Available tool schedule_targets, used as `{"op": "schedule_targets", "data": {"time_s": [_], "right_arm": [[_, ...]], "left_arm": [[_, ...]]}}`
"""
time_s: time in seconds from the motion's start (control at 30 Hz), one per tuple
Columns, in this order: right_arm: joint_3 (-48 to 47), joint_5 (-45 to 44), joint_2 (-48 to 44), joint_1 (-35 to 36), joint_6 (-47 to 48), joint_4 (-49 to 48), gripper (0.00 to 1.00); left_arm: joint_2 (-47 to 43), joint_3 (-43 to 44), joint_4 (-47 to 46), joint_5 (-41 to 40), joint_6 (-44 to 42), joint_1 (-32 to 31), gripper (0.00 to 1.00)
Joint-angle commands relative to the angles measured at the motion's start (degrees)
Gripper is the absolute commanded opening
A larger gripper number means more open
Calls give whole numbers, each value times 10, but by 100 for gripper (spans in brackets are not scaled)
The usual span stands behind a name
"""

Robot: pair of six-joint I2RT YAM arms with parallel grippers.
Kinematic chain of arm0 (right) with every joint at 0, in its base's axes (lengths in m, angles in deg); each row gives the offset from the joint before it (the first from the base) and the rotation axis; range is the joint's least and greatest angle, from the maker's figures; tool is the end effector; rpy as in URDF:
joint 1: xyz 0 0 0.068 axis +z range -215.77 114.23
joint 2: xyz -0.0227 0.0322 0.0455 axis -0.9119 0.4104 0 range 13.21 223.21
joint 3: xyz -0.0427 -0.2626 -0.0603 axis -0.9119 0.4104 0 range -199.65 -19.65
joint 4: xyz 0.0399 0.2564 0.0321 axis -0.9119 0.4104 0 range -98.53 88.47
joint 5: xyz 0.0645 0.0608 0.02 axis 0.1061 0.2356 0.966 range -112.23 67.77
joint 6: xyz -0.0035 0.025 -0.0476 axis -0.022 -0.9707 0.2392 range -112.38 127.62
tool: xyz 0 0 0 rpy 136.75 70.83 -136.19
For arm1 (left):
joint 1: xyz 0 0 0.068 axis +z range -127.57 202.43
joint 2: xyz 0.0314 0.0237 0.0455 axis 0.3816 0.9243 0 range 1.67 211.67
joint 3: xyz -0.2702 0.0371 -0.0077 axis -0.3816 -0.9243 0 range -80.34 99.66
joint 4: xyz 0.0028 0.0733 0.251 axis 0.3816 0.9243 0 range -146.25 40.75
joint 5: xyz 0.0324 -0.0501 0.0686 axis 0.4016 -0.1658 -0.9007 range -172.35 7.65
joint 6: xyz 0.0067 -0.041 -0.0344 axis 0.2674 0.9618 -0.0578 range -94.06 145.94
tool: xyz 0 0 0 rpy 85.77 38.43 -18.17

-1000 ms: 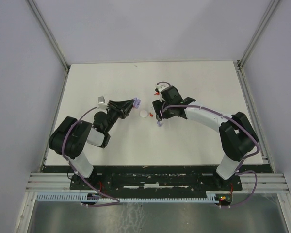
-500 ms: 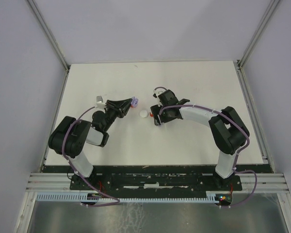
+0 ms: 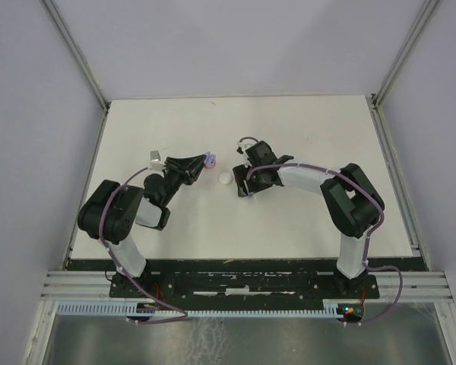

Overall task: Insert the wireless bluetooth earbuds into the charging case
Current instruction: Pick up the earbud from the center of the board.

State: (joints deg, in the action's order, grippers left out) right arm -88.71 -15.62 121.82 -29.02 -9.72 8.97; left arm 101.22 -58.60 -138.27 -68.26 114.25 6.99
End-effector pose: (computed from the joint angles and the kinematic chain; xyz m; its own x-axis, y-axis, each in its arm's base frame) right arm 0.3107 0.2372 0.1622 -0.8339 -0.2532 -0.4903 -0.4147 0.8737 0.2542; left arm 0.2699 -0.0837 0.1550 -0.4900 -0.8704 -0.0473 0.0851 0.0062 -0.9964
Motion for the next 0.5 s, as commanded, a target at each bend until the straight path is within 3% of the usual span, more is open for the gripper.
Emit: {"op": "schedule_targets", "data": {"time_s": [0.0,0.47], "right_arm": [[-26,14,12,5,-9,-13,75],[-19,6,7,43,-21,-5,74]], "left_arm": [[3,-2,-43,12,4,6,8],[-5,-15,-53,19,9,22,8]]}}
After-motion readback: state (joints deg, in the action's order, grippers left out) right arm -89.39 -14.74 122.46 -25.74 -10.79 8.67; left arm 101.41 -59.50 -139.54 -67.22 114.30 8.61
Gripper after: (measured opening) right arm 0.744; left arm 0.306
